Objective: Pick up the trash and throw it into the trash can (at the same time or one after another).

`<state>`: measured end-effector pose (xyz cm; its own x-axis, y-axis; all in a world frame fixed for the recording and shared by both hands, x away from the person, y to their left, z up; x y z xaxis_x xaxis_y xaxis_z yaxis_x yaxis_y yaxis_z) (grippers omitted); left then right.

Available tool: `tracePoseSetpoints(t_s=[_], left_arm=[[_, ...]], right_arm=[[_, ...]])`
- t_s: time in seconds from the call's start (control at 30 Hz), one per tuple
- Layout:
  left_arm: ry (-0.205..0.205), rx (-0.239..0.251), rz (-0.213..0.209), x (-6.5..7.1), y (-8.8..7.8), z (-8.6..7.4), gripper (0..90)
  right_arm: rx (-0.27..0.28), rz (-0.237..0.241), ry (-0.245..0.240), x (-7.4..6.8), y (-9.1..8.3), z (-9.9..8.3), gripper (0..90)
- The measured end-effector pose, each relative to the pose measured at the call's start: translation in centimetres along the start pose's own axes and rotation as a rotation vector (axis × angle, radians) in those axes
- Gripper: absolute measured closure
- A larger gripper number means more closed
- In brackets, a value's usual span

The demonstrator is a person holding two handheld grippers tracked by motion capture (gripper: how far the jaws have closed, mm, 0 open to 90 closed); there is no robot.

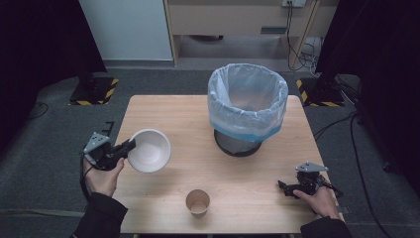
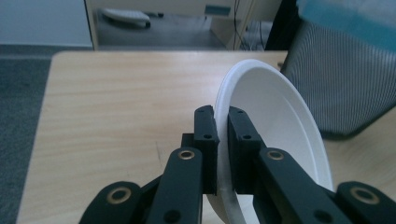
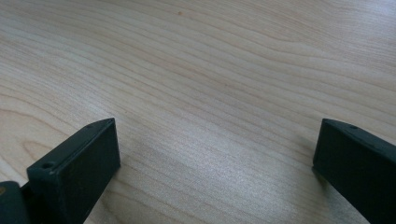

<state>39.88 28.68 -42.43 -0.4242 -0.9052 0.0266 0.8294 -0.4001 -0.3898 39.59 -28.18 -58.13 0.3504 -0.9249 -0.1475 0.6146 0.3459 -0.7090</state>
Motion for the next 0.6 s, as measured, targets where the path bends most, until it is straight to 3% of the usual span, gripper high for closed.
tracePoseSetpoints(t_s=[0.27, 0.6], left_arm=[[-0.018, 0.116, 0.013, -0.9, -1.4, 3.8, 83.3], [0.003, 0.192, 0.021, -0.7, -2.1, 7.8, 83.3]], right_arm=[[0.0, -0.002, 0.0, 0.0, 0.0, 0.0, 0.8], [0.002, -0.003, -0.002, 0.0, 0.0, 0.0, 0.8]])
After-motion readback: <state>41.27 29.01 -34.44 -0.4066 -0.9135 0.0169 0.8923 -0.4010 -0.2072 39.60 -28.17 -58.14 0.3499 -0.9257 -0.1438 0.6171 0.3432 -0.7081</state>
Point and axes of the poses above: each handheld gripper's, and its own axes: y roughly forward along the jaws, z roughly out of its top, x roughly to its right, the point moved 6 cm from there along y, roughly forward along the jaws, and after that the axes turned 11 degrees about y, right-handed, at the moved point
